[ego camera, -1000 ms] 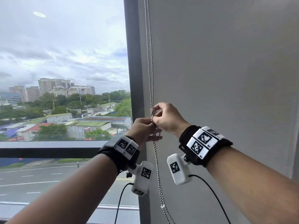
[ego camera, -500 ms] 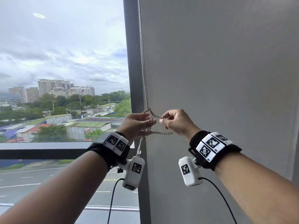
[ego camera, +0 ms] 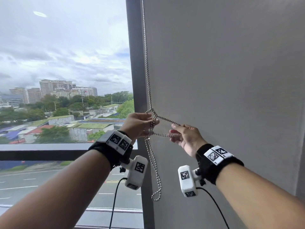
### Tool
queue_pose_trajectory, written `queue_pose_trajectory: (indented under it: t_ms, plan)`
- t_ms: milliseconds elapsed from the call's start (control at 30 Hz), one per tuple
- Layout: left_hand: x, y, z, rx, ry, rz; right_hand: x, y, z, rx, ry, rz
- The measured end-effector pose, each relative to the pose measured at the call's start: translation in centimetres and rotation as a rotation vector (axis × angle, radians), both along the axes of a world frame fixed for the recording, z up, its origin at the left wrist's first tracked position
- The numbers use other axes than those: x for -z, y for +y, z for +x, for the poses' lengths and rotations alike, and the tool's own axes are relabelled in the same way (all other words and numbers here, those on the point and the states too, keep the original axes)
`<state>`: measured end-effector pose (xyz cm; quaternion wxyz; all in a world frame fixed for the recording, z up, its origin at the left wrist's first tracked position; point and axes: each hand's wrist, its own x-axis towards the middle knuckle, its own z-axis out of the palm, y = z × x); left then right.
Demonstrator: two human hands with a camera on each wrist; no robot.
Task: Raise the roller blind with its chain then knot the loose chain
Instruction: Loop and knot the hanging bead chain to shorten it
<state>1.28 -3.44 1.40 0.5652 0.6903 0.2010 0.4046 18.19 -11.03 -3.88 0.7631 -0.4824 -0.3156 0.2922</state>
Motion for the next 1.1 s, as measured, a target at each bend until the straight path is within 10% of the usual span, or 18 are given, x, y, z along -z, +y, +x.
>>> queue_pose_trajectory:
  t_ms: [167, 400, 733, 967, 1100]
  plan:
    - [0.1, -0.2, 0.2, -0.014, -0.002, -0.002, 1.0, 0.3, -0.2, -0.081, 0.191, 0.097]
    - [-0.1, 0.1, 0.1, -0.097, 0.000, 0.043, 5.2, -0.5, 0.9, 0.212, -0.879, -0.251]
    - [-0.2, -0.8, 1.1, -0.155, -0.006, 0.081, 9.5, 1.0, -0.4, -0.141, -0.681, -0.442]
    - [-0.1, -1.9, 1.8, -0.151, 0.004, 0.126, 1.7, 0.5, -4.3, -0.391, -0.280, -0.077]
    - [-0.8, -1.6, 1.8, -0.209, -0.043, 0.154, -0.5, 1.3, -5.0, -0.135, -0.405, 0.086]
